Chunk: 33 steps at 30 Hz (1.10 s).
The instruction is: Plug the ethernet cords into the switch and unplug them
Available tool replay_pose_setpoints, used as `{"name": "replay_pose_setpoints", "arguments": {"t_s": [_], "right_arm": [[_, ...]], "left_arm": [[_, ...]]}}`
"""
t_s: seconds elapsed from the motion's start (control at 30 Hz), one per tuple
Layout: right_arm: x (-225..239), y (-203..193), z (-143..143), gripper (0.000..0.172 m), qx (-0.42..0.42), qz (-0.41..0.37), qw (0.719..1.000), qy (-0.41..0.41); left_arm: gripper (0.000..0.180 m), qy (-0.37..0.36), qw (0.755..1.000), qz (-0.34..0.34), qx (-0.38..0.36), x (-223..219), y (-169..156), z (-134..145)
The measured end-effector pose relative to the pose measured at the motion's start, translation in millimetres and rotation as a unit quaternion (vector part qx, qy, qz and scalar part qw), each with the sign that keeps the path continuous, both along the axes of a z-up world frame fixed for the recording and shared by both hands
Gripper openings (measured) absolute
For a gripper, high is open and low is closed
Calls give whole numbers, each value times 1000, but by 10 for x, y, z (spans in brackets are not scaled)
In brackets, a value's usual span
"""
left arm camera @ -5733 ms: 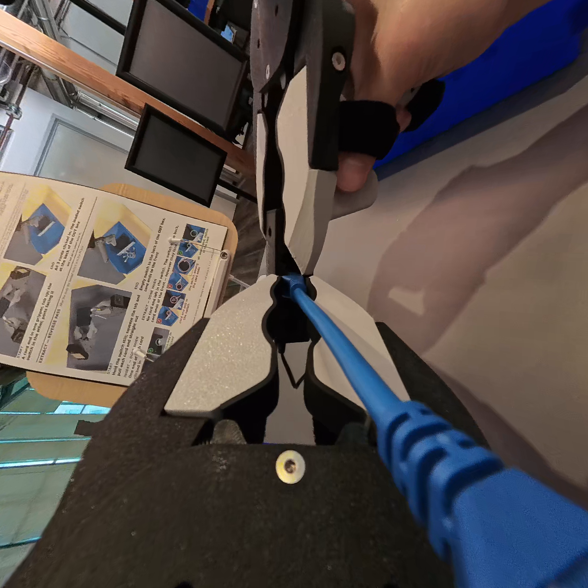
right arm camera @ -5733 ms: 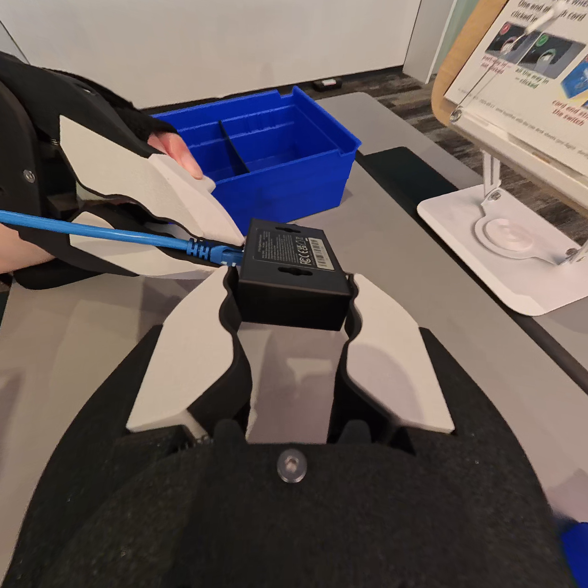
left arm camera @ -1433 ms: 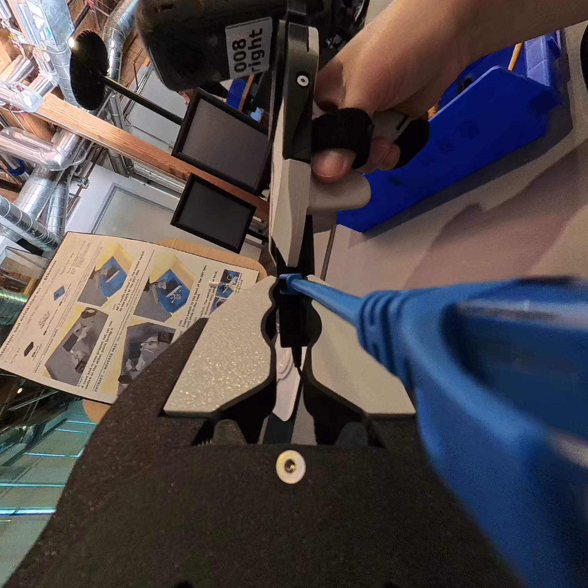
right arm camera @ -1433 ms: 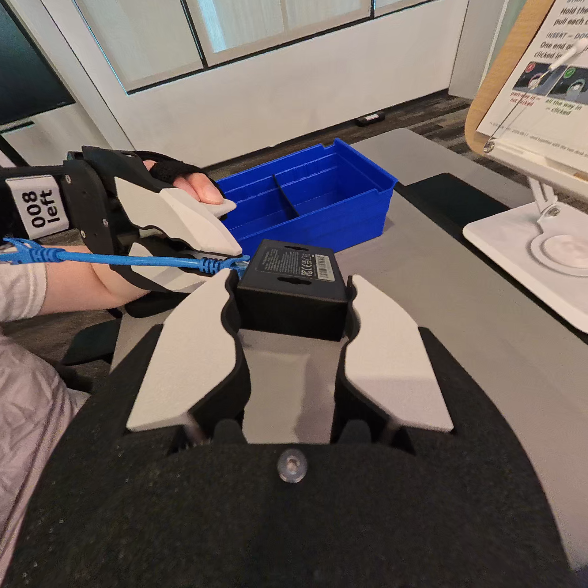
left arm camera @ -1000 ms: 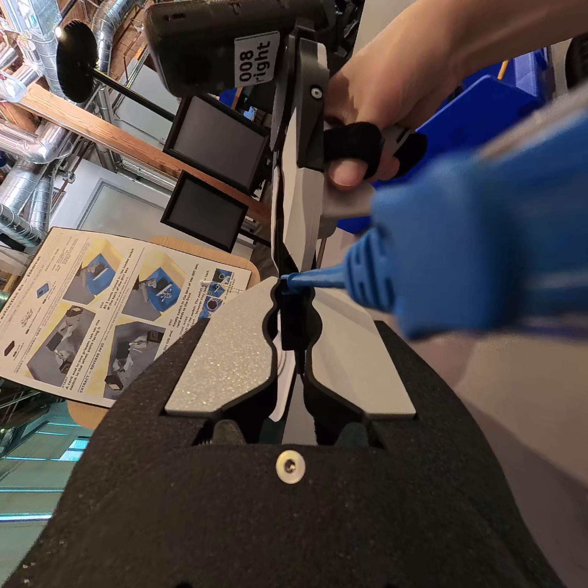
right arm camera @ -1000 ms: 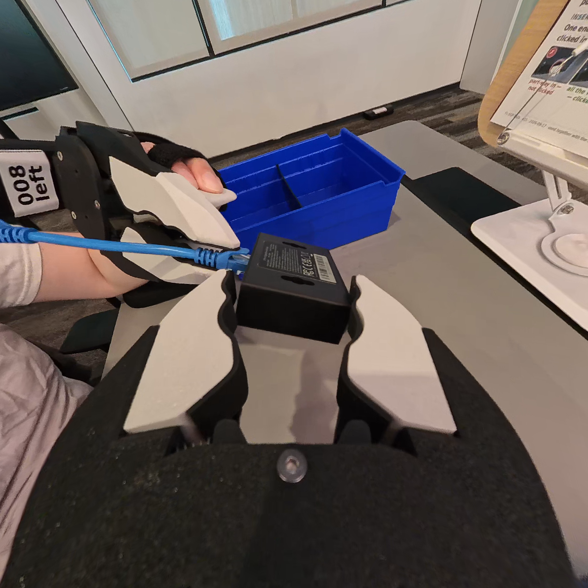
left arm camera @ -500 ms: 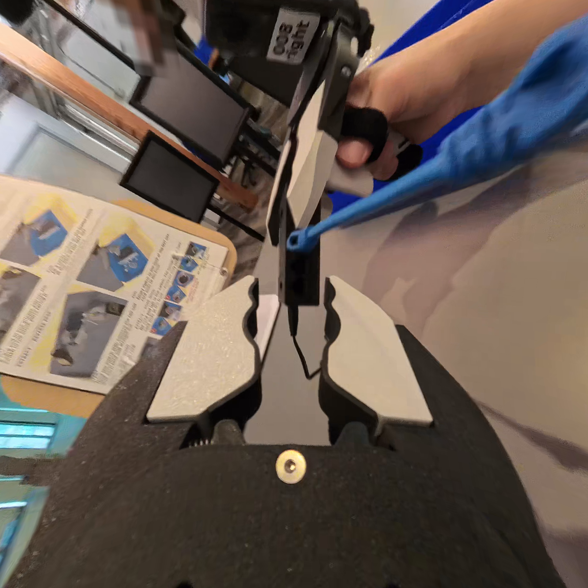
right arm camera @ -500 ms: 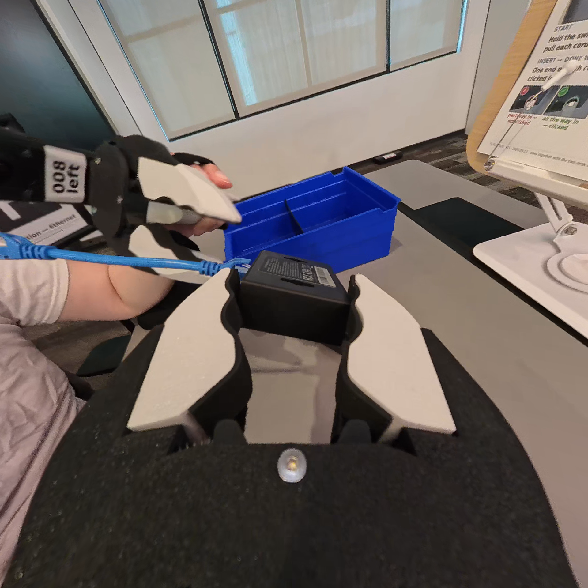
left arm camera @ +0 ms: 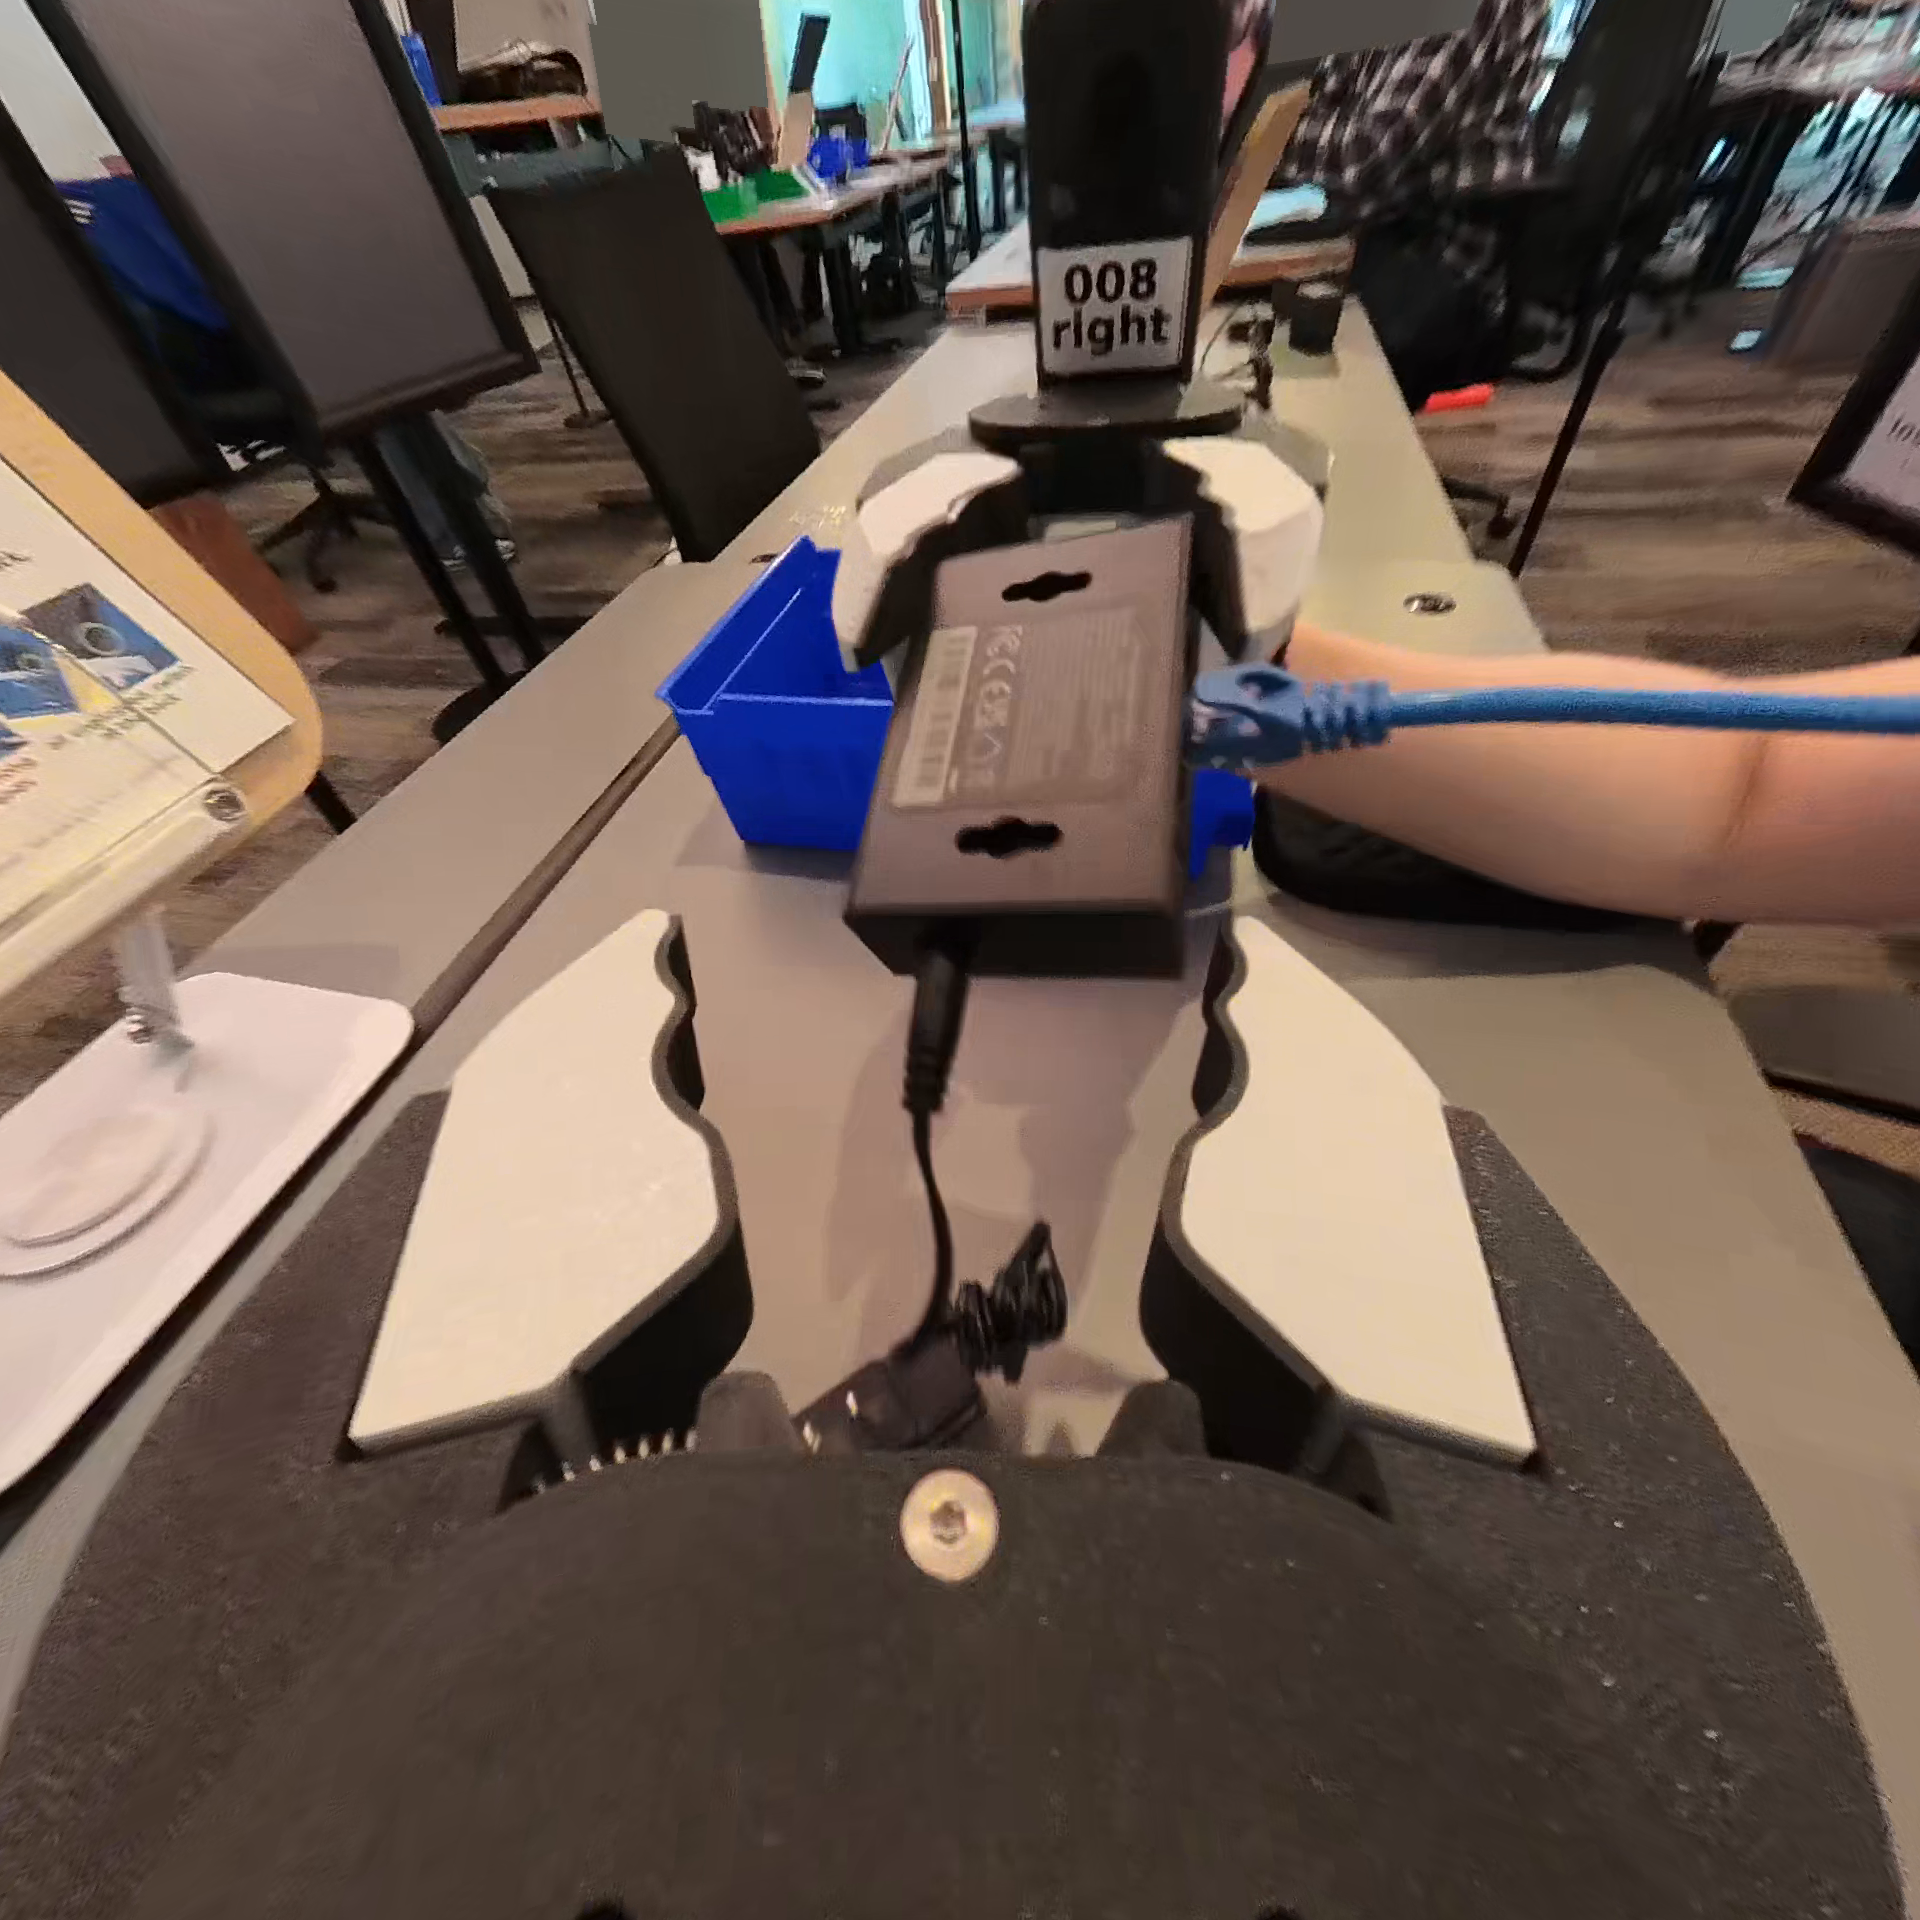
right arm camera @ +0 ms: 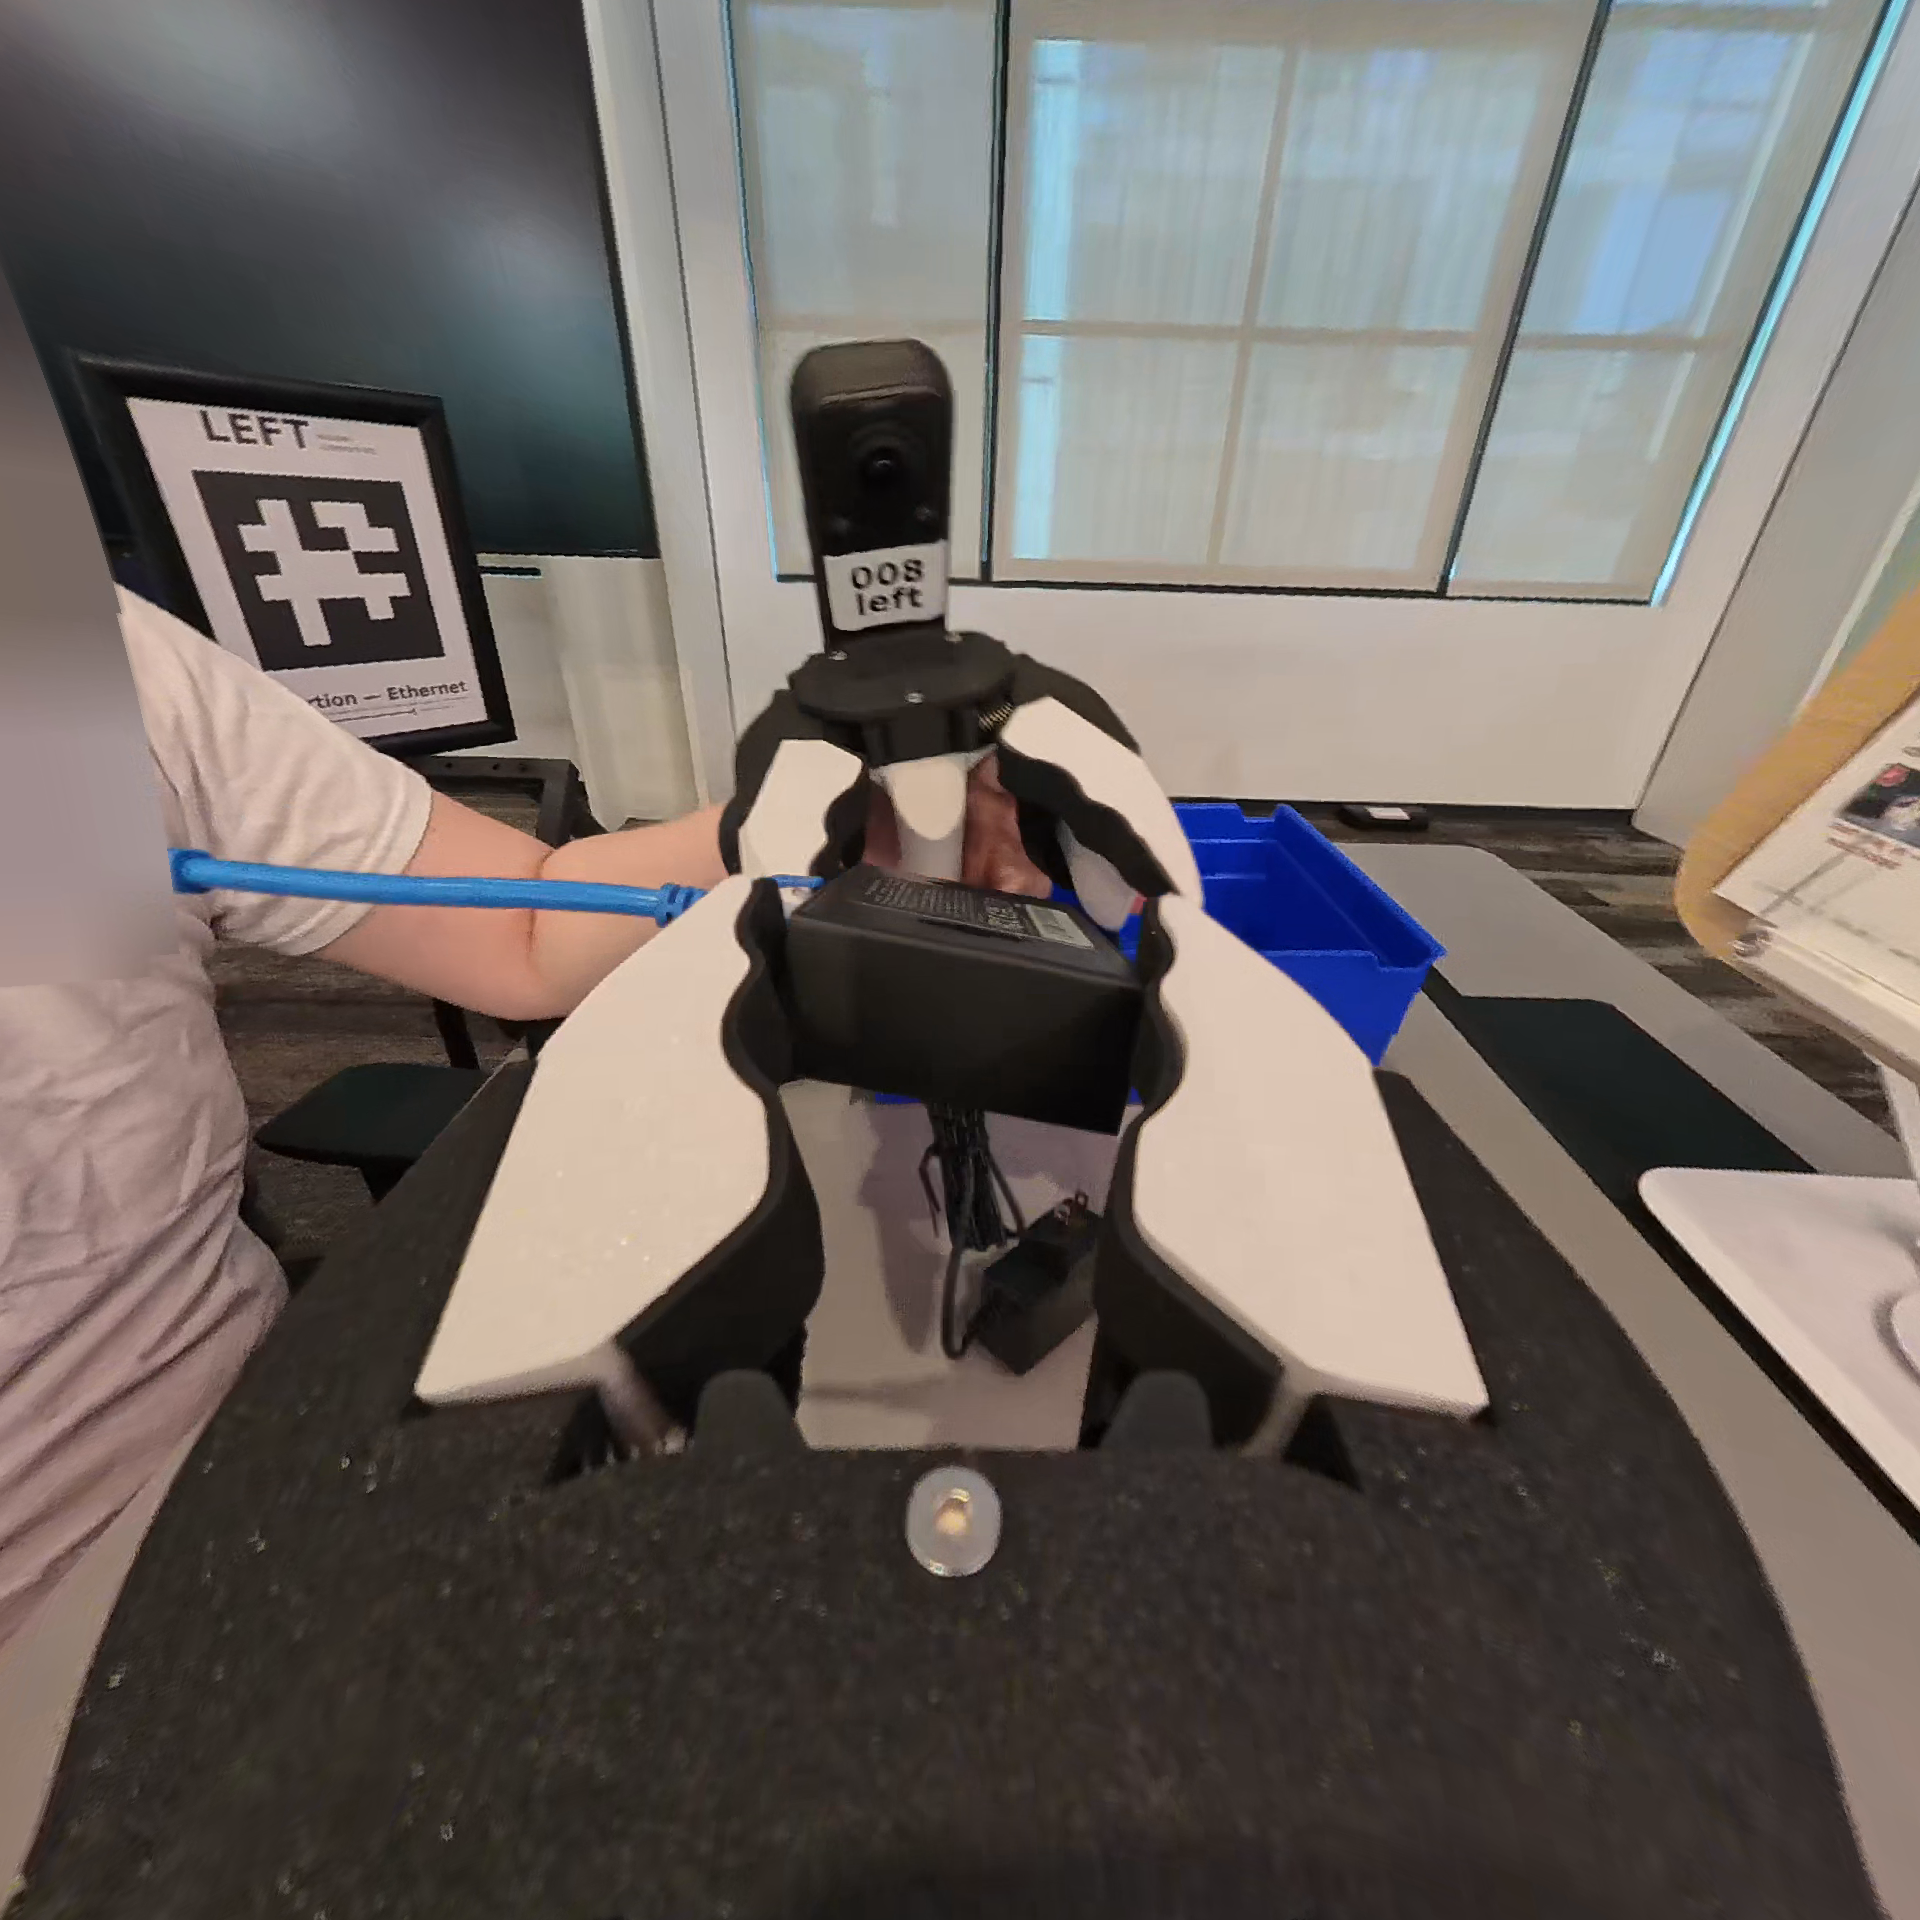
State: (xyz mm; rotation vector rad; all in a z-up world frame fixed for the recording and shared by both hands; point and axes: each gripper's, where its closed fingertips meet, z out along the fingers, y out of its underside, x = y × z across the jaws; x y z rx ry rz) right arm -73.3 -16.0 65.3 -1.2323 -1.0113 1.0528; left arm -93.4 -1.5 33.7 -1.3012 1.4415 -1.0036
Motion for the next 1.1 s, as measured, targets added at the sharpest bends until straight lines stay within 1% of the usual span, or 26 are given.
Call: {"name": "replay_pose_setpoints", "arguments": {"t_s": [0.07, 0.1, 0.17, 0.2, 0.23, 0.3, 0.47, 0.53, 0.6, 0.7, 0.9, 0.97, 1.0, 1.07, 1.1], "right_arm": [[-53, -62, -4, 64, 10, 20, 1000, 2], [-65, -77, 3, 64, 19, 22, 1000, 6], [-65, -82, -7, 64, 27, 22, 999, 5], [-52, -84, 7, 64, 32, 22, 999, 13], [-36, -92, 34, 64, 35, 25, 999, 26], [-4, -109, 82, 64, 34, 36, 998, 49], [29, -131, 126, 64, 35, 46, 996, 73], [23, -126, 127, 65, 39, 41, 996, 72], [-4, -131, 117, 64, 43, 40, 996, 67], [-7, -139, 129, 64, 43, 43, 995, 74], [20, -143, 119, 64, 41, 54, 994, 87], [23, -166, 121, 64, 47, 62, 993, 90], [18, -166, 117, 64, 47, 61, 993, 88], [14, -157, 101, 64, 53, 55, 994, 80], [15, -165, 97, 64, 55, 57, 994, 80]], "left_arm": [[92, -12, 999, -23, -30, 59, -59, -33], [88, -9, 998, -36, -46, 83, -97, -67], [72, -7, 997, -62, -55, 113, -176, -90], [64, -21, 996, -70, -55, 127, -209, -59], [63, -43, 995, -72, -54, 141, -232, -5], [63, -75, 993, -73, -57, 162, -257, 75], [62, -110, 990, -65, -65, 190, -280, 168], [63, -123, 989, -50, -64, 200, -259, 203], [67, -133, 990, -33, -45, 212, -249, 219], [67, -129, 991, -15, -18, 239, -251, 200], [69, -114, 991, -26, -63, 289, -265, 113], [81, -103, 990, -33, -88, 315, -267, 61], [81, -95, 990, -39, -99, 321, -269, 32], [72, -86, 989, -55, -107, 320, -300, -8], [72, -77, 990, -58, -102, 322, -307, -34]]}}
